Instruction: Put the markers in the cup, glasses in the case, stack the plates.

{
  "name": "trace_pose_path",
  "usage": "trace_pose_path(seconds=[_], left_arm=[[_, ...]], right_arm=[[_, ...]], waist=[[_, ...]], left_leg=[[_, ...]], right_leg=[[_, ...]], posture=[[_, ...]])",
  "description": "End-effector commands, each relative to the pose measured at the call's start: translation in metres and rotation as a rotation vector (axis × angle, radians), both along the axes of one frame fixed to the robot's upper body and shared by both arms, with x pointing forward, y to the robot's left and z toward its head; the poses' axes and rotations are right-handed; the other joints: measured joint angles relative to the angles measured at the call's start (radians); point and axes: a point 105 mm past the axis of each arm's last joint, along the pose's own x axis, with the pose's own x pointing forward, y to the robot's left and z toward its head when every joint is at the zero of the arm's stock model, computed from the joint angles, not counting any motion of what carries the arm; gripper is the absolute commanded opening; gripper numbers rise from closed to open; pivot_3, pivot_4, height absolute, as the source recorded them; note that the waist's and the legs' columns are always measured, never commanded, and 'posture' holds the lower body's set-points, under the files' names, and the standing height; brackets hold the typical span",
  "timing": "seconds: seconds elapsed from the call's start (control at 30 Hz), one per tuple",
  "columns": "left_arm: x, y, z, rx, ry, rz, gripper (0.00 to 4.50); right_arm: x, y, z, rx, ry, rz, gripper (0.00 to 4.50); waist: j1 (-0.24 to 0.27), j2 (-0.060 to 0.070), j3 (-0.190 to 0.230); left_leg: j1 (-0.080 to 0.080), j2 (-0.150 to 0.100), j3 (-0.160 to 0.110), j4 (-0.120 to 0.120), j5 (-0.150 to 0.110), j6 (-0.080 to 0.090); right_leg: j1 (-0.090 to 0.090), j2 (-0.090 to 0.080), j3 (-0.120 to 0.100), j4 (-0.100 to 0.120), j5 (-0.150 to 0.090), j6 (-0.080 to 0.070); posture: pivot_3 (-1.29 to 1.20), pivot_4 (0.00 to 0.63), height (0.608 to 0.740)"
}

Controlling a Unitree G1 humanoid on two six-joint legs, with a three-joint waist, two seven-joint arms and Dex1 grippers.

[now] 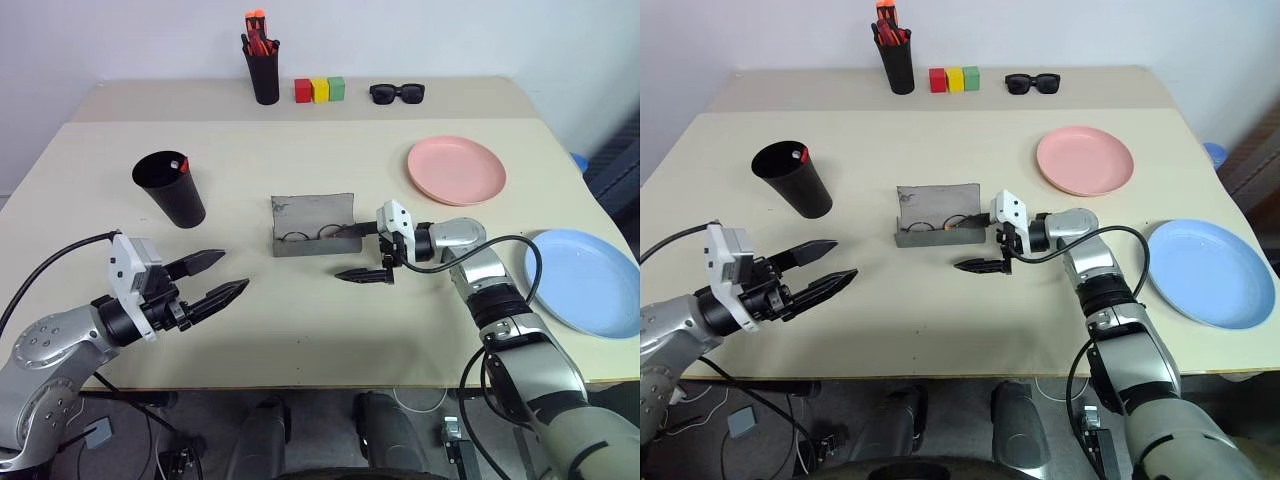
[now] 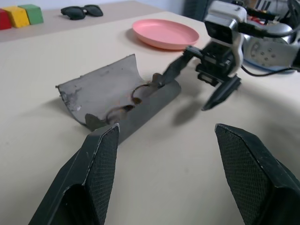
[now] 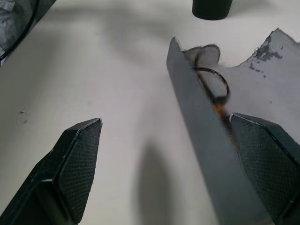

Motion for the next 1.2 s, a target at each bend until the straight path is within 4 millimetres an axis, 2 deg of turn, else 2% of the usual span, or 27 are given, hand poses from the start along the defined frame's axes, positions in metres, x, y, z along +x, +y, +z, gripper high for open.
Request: trace_pose_path(seconds=[0.03, 0.4, 0.53, 0.83, 1.07, 1.2], left_arm=[[-0.006, -0.001, 0.011, -0.006, -0.045, 0.009, 3.36], [-0.01, -0.001, 0.009, -0.018, -0.041, 0.042, 3.36], [-0.007, -0.002, 0.007, -0.017, -0.04, 0.051, 3.36], [0.002, -0.002, 0.008, -0.013, -0.052, 0.043, 3.36], [0.004, -0.006, 0.006, -0.013, -0.054, 0.032, 3.36], [0.004, -0.006, 0.005, -0.01, -0.056, 0.032, 3.36]], right_arm=[[0.004, 0.004, 0.008, 0.005, -0.044, 0.015, 4.44], [0.011, 0.01, 0.02, 0.043, -0.09, 0.009, 4.44], [0.014, 0.01, 0.029, 0.107, -0.141, -0.031, 4.44], [0.01, 0.0, 0.021, 0.083, -0.143, -0.064, 4.44], [0.024, -0.001, 0.031, 0.128, -0.234, -0.174, 4.44], [0.025, -0.002, 0.029, 0.12, -0.23, -0.181, 4.44]], waist=[[0.0, 0.0, 0.0], [0.0, 0.0, 0.0], [0.001, 0.0, 0.0], [0.001, 0.0, 0.0], [0.0, 0.0, 0.0], [0.0, 0.0, 0.0]], left_leg=[[0.0, 0.0, 0.0, 0.0, 0.0, 0.0], [0.0, 0.0, 0.0, 0.0, 0.0, 0.0], [0.0, 0.0, 0.0, 0.0, 0.0, 0.0], [0.0, 0.0, 0.0, 0.0, 0.0, 0.0], [0.0, 0.0, 0.0, 0.0, 0.0, 0.0], [0.0, 0.0, 0.0, 0.0, 0.0, 0.0]], right_leg=[[0.0, 0.0, 0.0, 0.0, 0.0, 0.0], [0.0, 0.0, 0.0, 0.0, 0.0, 0.0], [0.0, 0.0, 0.0, 0.0, 0.0, 0.0], [0.0, 0.0, 0.0, 0.0, 0.0, 0.0], [0.0, 0.0, 0.0, 0.0, 0.0, 0.0], [0.0, 0.0, 0.0, 0.0, 0.0, 0.0]], posture=[[0.0, 0.15, 0.74], [0.0, 0.15, 0.74], [0.0, 0.15, 0.74], [0.0, 0.15, 0.74], [0.0, 0.15, 0.74], [0.0, 0.15, 0.74]])
